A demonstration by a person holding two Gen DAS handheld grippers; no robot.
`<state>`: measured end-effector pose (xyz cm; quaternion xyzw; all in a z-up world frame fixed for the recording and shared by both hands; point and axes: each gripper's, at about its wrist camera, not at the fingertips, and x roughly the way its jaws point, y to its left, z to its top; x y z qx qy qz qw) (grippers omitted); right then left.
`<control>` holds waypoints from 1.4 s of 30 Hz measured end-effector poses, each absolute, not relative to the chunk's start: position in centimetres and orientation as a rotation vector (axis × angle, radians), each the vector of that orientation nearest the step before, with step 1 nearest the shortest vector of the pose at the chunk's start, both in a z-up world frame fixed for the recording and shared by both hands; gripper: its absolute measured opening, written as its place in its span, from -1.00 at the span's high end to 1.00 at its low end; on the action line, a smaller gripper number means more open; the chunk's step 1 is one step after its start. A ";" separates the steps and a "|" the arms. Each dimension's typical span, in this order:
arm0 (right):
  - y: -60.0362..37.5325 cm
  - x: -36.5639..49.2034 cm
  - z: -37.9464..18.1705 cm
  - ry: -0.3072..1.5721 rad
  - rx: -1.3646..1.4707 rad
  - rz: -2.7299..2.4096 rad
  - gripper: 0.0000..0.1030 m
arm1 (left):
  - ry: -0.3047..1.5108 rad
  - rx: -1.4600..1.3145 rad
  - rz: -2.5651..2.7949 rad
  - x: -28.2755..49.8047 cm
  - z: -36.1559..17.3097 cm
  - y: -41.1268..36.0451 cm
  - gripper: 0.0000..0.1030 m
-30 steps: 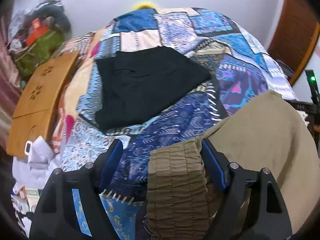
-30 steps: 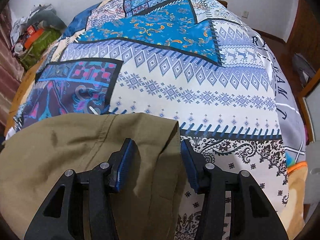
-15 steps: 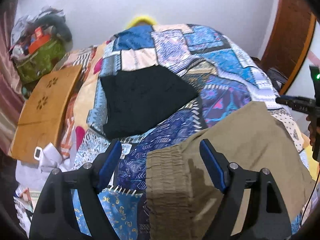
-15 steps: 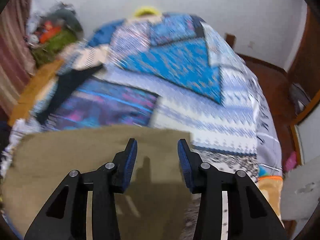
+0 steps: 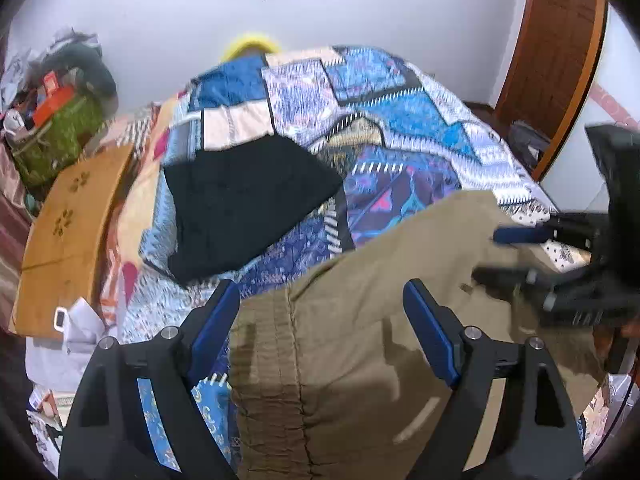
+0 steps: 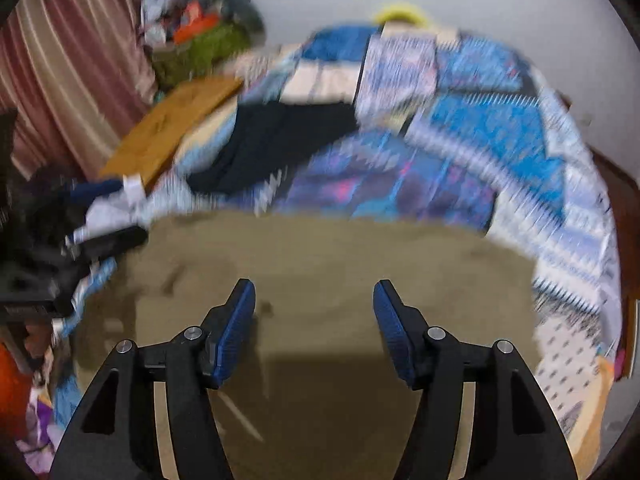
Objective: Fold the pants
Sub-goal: 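Lift and fold the pants again with both tools toward each other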
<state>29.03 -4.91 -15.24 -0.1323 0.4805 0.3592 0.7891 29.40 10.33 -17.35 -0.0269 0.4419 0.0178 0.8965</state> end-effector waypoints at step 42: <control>-17.1 16.5 -15.0 0.990 -0.214 0.553 -0.51 | 0.953 0.007 0.099 17.3 -18.6 8.3 -0.73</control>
